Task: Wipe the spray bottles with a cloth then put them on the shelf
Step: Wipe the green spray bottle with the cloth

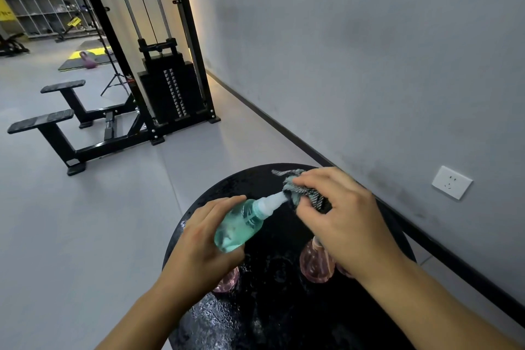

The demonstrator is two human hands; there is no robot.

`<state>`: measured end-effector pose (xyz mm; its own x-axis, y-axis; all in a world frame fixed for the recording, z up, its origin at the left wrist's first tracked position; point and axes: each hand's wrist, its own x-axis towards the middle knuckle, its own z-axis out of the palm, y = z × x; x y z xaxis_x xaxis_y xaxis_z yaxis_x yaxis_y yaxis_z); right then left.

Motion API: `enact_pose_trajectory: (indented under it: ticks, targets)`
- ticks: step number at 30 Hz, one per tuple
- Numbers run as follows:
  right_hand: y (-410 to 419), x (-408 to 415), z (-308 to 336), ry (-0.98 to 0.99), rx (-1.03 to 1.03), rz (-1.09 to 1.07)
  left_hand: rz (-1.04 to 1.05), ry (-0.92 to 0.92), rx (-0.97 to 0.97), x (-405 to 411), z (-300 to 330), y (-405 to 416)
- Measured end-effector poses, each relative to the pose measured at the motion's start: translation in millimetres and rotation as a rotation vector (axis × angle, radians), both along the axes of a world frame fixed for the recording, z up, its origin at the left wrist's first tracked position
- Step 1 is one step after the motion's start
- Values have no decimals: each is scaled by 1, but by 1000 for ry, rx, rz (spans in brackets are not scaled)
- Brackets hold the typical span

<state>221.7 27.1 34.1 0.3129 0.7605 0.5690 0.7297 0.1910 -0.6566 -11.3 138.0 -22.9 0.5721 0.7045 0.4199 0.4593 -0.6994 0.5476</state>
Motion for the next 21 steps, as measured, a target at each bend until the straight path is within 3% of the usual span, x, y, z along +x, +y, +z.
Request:
enact_pose_trajectory:
  ticks: [4,9,17,21]
  targets:
    - [-2,0,1,61,-14,-5,-6,8,-9,3,0,-1]
    - [-5,-17,1,-92,9,87,-28,29,-2,3,-1,-2]
    - [-3,-1,2,59,-9,-10,-6,20,-11,4,2,-4]
    - [-7,-16,3,-37,-14,71,-27,47,-24,5,-1,-5]
